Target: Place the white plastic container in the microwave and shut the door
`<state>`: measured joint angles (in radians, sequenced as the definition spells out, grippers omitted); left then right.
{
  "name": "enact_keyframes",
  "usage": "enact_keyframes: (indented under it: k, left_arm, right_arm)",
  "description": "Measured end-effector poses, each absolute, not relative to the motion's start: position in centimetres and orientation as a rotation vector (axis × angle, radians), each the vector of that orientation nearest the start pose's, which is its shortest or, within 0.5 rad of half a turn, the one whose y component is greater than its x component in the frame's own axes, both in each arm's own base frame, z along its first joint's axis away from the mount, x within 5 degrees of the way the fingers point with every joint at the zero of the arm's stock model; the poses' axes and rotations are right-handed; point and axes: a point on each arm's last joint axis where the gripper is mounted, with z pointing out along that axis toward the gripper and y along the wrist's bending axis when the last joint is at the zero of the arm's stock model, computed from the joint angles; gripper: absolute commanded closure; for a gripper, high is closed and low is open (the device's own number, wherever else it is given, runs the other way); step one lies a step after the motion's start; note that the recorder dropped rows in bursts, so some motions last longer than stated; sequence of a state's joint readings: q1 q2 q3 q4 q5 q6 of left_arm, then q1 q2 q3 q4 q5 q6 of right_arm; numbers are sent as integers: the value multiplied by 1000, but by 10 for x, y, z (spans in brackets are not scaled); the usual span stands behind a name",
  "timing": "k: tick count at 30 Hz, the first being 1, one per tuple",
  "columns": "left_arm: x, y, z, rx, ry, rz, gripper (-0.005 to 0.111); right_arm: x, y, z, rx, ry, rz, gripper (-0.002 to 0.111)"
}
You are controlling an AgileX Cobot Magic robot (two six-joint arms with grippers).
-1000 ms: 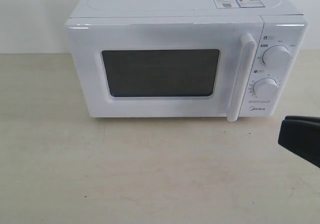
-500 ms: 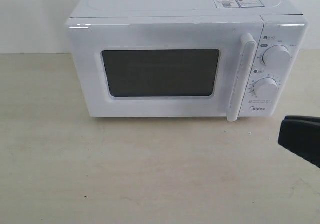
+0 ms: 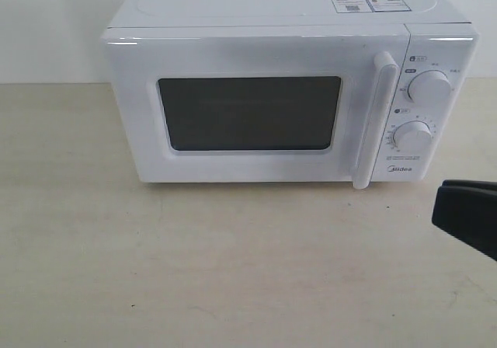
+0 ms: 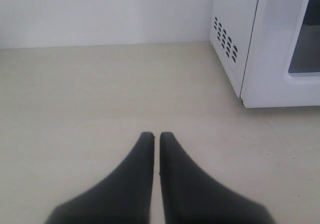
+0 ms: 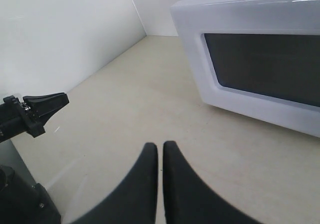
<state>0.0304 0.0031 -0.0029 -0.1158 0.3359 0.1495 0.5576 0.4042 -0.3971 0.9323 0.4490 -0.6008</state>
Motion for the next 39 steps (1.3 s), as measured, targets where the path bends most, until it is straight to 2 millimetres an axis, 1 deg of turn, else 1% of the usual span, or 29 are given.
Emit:
enact_keyframes:
  k: [17,20,23,26,29,32,35,39]
  left_arm:
    - [54,-2,184,36,1817,15,102]
    - [54,-2,184,36,1817,15,102]
    - [54,-2,184,36,1817,15,102]
    - [54,-2,184,36,1817,15,102]
    - [54,-2,184,36,1817,15,102]
    - [54,-2,184,36,1817,15,102]
    - [54,-2,184,36,1817,15,102]
    - [54,-2,184,36,1817,15,102]
  right_arm:
    - [58,73,295,-544,1761,881,108]
    - [61,63,299,-506,1685,743,108]
    - [65,45,300,-347,1587,543,108]
    - [59,26,290,-187,1502,359,108]
    - [51,12,275,-58,1427,215,108]
    - [47,2,261,48,1369,106,108]
    - [50,-4,246,119,1373,36,108]
    - [53,-8,230,162,1404,2,108]
